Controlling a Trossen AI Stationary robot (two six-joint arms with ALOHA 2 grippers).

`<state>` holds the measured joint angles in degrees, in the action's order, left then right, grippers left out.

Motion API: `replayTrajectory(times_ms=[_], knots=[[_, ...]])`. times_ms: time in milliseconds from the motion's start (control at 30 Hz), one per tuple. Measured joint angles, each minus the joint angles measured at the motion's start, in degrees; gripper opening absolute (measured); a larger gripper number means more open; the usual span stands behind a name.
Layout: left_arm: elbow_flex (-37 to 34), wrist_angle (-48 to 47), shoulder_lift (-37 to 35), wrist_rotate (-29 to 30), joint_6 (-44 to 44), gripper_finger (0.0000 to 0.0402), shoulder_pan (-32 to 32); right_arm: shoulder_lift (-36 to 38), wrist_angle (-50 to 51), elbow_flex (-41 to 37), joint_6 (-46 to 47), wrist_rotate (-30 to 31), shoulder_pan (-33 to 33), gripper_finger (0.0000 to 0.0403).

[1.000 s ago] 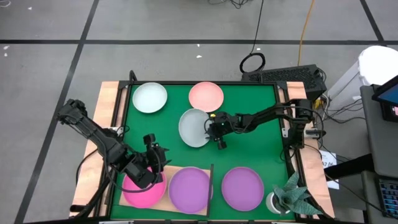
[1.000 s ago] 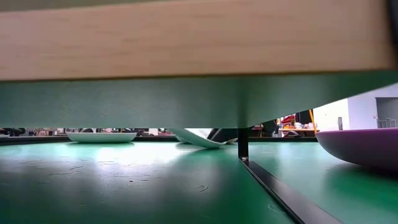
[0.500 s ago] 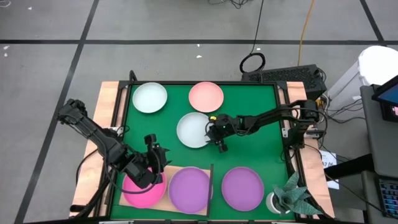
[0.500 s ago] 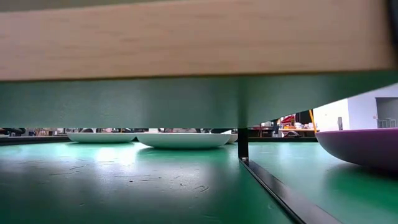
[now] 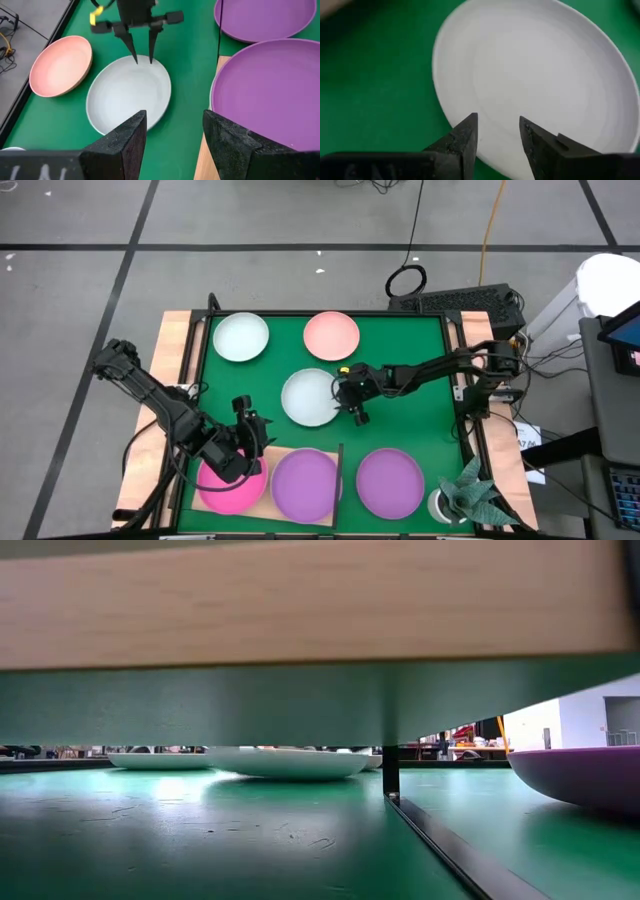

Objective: Place and stack plates onto a shelf
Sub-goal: Stack the bottom white plate on top of the pink plate on the shelf

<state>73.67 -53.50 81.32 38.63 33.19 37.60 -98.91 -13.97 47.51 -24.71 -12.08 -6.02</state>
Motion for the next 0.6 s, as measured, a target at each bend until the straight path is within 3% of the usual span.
replayTrajectory(times_ms=[267,433,600], knots=[[0.0,0.05,0.0,0.0,-0.33,0.02,-0.02,5.4,6.72,0.02,-2.23,3.15,2.35,0.0143],[0.0,0.09,0.0,-0.01,-0.33,0.02,-0.02,2.77,8.28,-0.09,-5.07,6.31,3.2,0.0142],[0.02,0.22,0.0,0.0,-0.56,0.02,-0.09,-0.8,3.63,-0.09,-8.89,10.56,3.71,0.0142]])
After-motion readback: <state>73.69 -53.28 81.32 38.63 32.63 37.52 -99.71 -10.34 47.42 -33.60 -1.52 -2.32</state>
